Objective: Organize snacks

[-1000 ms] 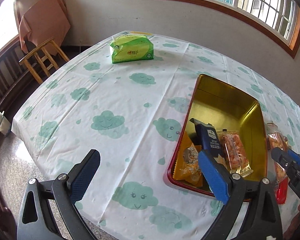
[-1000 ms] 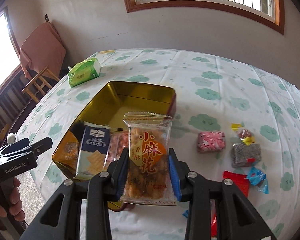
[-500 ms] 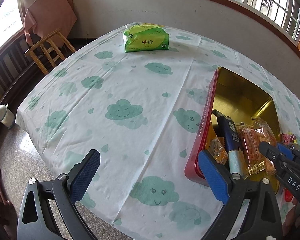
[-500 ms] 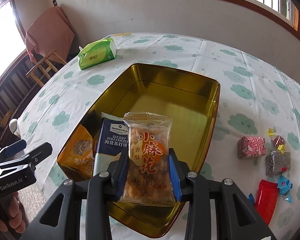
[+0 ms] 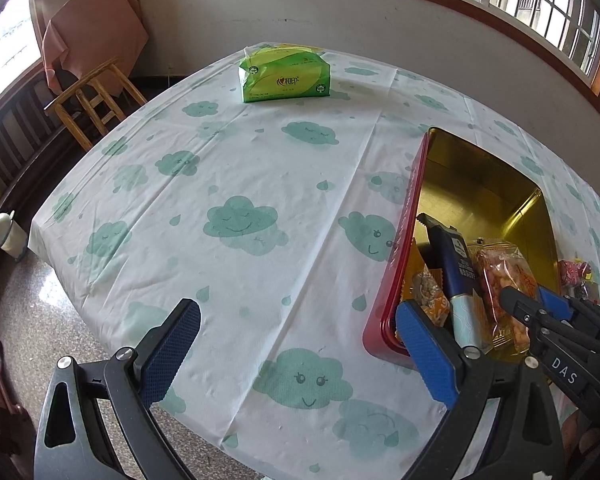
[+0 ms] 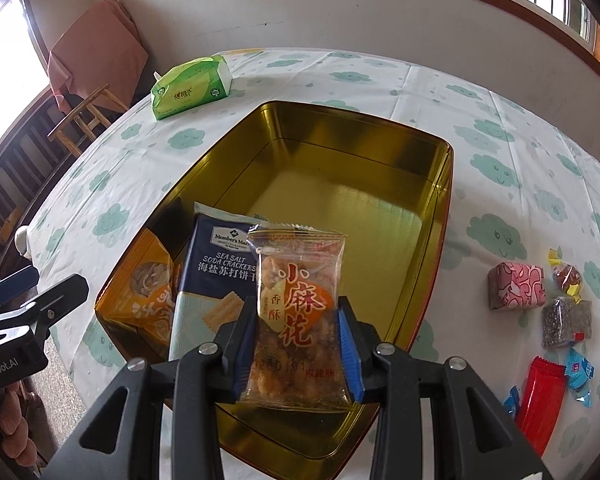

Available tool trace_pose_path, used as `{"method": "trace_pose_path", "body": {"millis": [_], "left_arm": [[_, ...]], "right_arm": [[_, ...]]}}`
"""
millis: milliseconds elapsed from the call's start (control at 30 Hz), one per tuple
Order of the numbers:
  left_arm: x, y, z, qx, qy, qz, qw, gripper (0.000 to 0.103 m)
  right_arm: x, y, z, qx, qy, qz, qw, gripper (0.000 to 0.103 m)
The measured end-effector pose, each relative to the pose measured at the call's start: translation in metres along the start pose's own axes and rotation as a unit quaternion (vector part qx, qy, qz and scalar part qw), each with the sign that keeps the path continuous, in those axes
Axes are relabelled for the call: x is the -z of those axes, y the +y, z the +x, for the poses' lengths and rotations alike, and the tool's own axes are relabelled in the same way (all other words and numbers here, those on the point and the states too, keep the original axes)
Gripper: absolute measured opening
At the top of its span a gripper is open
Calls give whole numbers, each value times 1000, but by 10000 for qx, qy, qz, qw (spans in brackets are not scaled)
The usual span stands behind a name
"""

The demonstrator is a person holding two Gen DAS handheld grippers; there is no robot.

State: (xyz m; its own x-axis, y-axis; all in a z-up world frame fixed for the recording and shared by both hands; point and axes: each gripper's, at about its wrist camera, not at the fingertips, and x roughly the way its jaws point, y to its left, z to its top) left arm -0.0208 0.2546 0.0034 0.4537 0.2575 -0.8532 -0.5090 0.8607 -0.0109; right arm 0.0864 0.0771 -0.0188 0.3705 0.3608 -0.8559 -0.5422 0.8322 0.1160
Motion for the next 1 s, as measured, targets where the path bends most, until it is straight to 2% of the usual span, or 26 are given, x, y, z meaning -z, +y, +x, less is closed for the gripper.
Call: {"method": "trace_pose_path", "body": {"millis": [233,433,533,633,833,1000], "left_arm": [[0,-4,-2,26,-8,37,10000,97],[-1,-8,-7,67,-64,35,10000,97],[0,-14,-9,139,-83,78,9998,97],[1,-21,-13,206,-120,167,9996,97],[3,-40,-20,361,-207,388,9984,97],[7,-60,-25,463,-270,643,9965,97]], "right_arm": [[0,2,-8,-69,-139,-131,9998,52],[6,-7,-41,65,-524,-185,9984,54],[14,-28,-58,143,-627,-5,9979,54],[28,-59,-72,441,-634,203,9968,55],[63,-133,-77,1042,-312,849,9904,55],[86,-164,-66,1184,-83,1154,9862,55]]}}
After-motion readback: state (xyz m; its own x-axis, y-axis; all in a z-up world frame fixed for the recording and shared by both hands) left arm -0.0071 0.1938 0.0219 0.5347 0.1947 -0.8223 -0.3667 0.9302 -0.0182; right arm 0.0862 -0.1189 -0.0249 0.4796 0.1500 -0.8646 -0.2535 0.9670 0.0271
